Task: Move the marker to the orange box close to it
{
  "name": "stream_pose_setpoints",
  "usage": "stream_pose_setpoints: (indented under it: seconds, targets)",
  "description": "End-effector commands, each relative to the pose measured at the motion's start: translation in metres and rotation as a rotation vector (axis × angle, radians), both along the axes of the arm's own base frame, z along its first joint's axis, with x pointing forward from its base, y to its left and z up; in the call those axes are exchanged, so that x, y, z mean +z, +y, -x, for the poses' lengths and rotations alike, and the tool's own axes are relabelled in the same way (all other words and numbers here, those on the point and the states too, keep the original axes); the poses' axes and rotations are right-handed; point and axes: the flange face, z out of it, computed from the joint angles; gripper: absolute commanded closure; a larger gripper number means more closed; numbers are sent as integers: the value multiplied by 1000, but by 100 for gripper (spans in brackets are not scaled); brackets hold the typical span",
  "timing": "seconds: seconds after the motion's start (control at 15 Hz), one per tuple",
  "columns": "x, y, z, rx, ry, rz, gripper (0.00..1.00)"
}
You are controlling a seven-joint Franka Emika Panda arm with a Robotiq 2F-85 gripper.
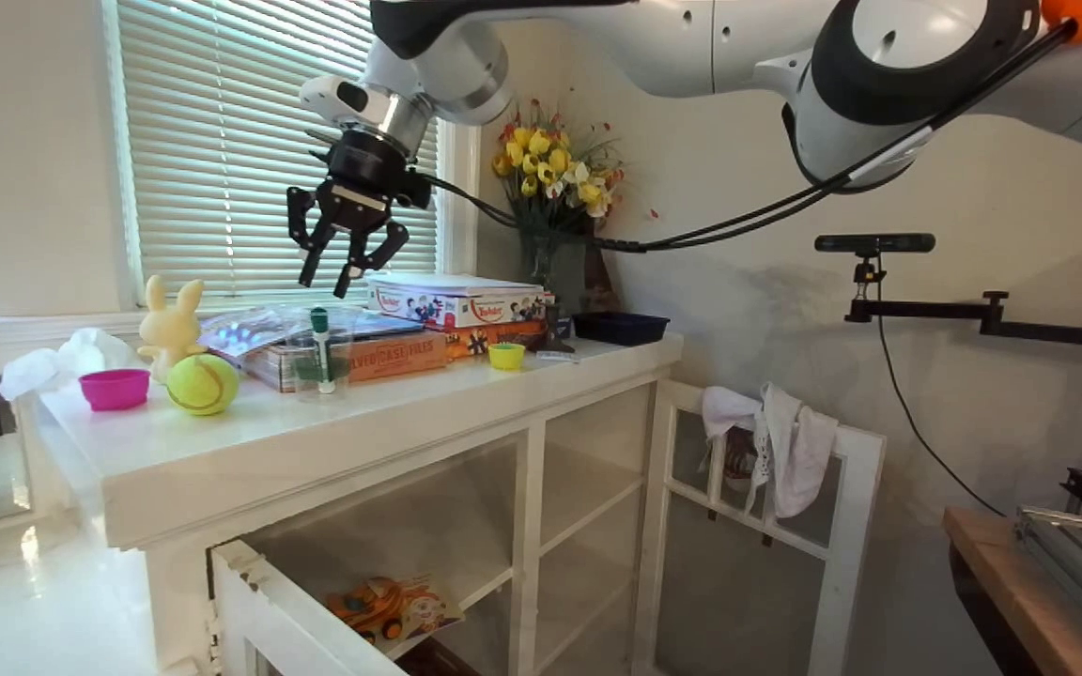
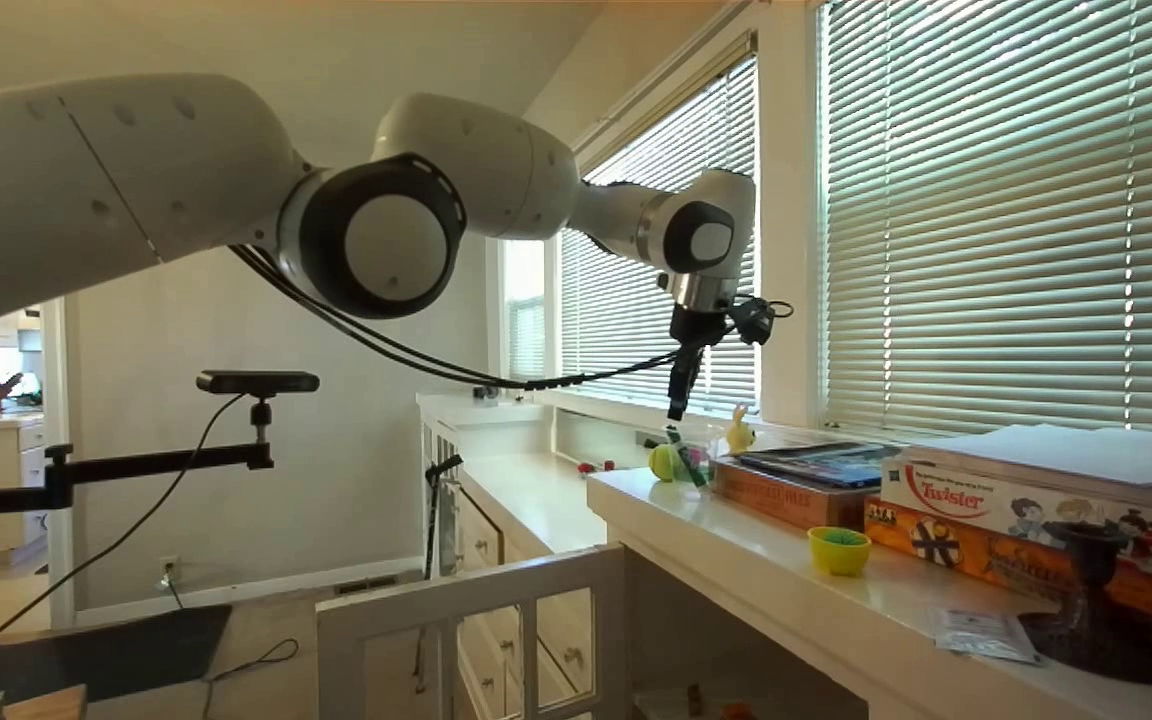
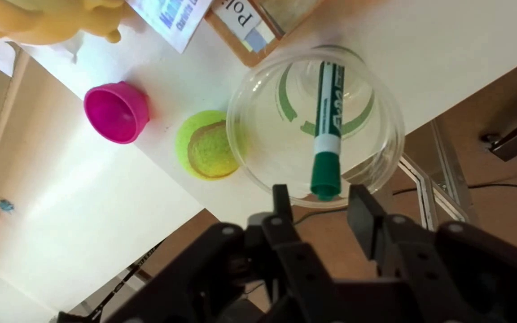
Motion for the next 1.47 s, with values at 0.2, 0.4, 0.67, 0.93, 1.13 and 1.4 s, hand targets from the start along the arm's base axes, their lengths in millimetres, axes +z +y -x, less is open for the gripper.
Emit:
stream_pose_setpoints:
  seconds: [0.2,0.4,0.67,0.93,1.13,1.4]
  targets:
    - [0,6,-4,17,-39,9,62]
    - [-5,3,-4,30,-36,18,62]
    - [-15,2,-4,64,-34,26,62]
    - [-22,2,-4,91,-33,31,62]
    - [-22,1,-4,93,-34,31,68]
    - [-26,1,-4,90,-27,28,96]
